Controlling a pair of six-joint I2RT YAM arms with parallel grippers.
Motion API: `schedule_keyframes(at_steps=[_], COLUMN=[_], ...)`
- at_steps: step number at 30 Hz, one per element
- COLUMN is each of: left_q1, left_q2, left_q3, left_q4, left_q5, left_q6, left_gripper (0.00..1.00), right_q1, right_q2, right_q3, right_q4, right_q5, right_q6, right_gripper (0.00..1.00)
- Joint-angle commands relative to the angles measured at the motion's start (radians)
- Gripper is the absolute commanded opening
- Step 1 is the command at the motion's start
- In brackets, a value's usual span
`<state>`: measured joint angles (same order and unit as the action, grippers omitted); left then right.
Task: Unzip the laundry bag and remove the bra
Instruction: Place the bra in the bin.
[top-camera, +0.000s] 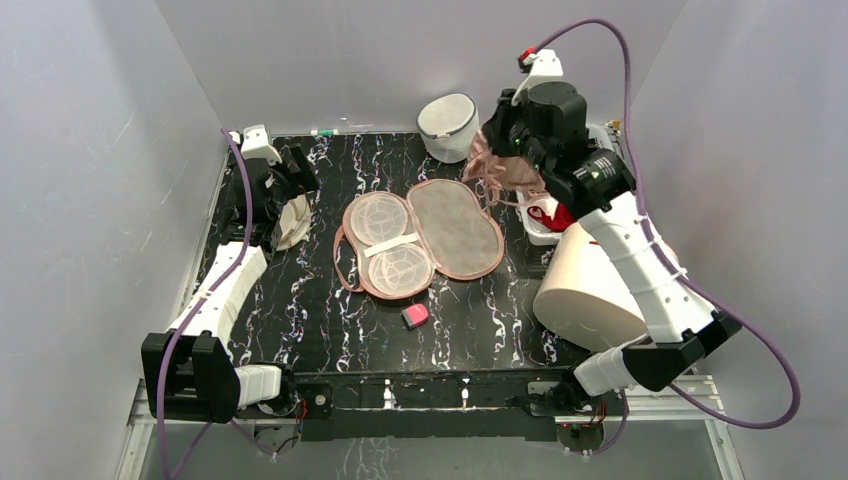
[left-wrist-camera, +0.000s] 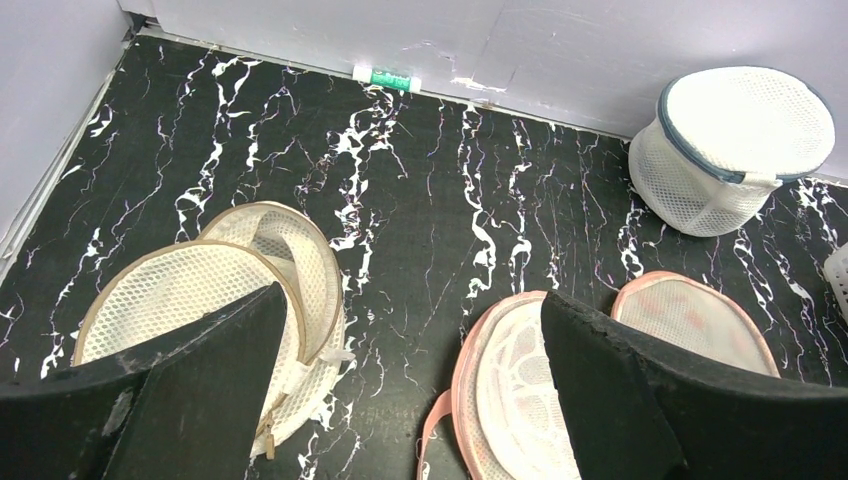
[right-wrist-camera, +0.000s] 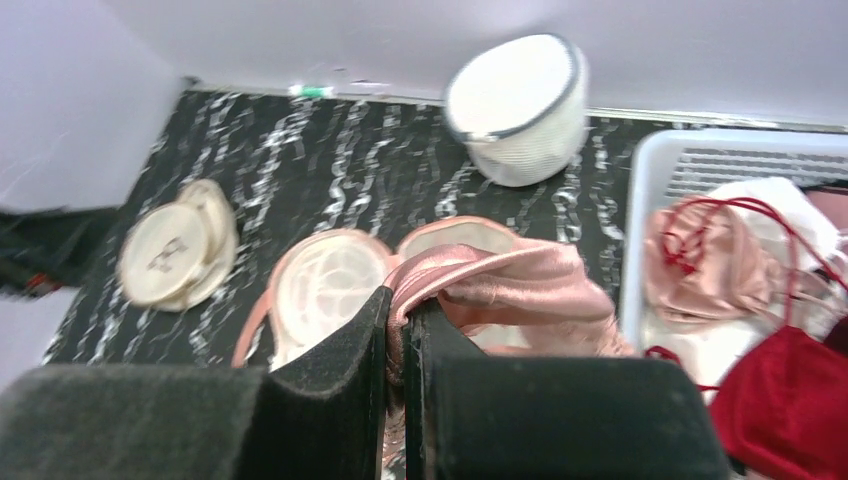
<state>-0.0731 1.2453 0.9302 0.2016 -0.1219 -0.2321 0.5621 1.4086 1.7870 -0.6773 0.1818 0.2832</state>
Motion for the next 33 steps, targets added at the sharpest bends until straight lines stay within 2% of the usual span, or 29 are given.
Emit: schedule_keyframes(at_steps=[1,13,24,29,33], left_q1=[0.007,0.007,0.009,0.008,0.01], left_q2=[-0.017,0.0,0.006,0.011,0.01], left_q3=[0.004,0.011,0.016,0.019,0.022], left_q4=[0.016,0.012,0.007,0.004,0.002], left_q5=[0.017,0.033,0.039,0.05,0.052], left_q6=[-0.009,-0.015,-0.019,-0.024,-0.027], left_gripper=[0.98,0.98,0.99,0.98,0.98], right_q1=[-0.131,-0.371,-0.456,-0.509,-0.553], right_q2=[0.035,0.185,0.382,0.454,0.475], right_q3=[0.044,0.116,0.202,0.263,0.226], right_q4=[0.079,0.248,0.38,0.383,0.421], right_q5=[0.018,-0.091,-0.064,-0.097,-0.144], right_q6=[-0.018,0.027,-0.05,-0.049,-0.025], right_gripper=[0.0,0.0,0.0,0.0,0.0])
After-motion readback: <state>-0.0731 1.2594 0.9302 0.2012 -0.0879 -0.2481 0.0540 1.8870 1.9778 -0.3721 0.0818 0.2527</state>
